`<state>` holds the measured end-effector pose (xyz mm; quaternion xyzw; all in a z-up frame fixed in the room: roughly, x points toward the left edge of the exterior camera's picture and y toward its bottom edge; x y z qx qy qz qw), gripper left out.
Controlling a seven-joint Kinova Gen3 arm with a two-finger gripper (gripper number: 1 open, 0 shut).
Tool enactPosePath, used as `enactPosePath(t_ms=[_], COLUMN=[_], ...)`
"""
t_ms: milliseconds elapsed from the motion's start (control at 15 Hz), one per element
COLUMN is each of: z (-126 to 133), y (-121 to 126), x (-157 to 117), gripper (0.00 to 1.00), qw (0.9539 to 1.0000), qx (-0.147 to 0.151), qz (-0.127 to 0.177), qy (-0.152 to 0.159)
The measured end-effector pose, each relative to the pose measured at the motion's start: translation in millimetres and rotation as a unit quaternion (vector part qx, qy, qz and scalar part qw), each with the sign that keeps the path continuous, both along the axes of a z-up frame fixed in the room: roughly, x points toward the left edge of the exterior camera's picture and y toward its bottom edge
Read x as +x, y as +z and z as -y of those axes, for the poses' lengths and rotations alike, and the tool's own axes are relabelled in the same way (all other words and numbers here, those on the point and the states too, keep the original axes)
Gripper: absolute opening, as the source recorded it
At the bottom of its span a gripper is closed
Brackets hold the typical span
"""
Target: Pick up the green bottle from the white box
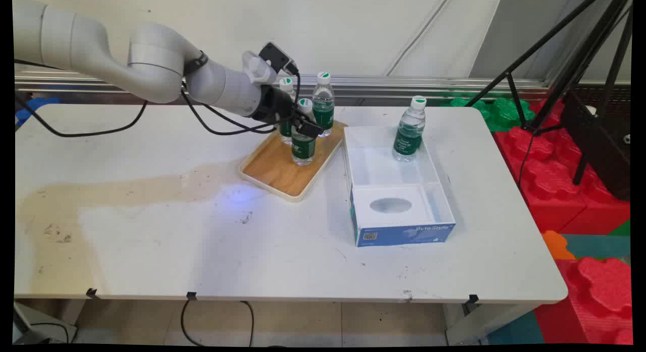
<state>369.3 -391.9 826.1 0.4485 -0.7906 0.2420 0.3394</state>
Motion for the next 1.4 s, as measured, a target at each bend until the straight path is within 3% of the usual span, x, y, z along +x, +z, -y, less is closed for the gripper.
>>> enactPosePath(t_ms=[600,1133,1267,1400], z=[-21,-48,-59,-74], y=[28,77,79,73], x=[12,20,26,36], gripper=[1.00,1.00,1.00,1.00], qw=[0.9992,0.9944,0.9937,0.9934], qx=[-0.037,-0.090,-0.083,-0.050], qz=[0.004,0.015,0.054,0.094], qy=[-0.013,-0.053,-0.052,-0.043])
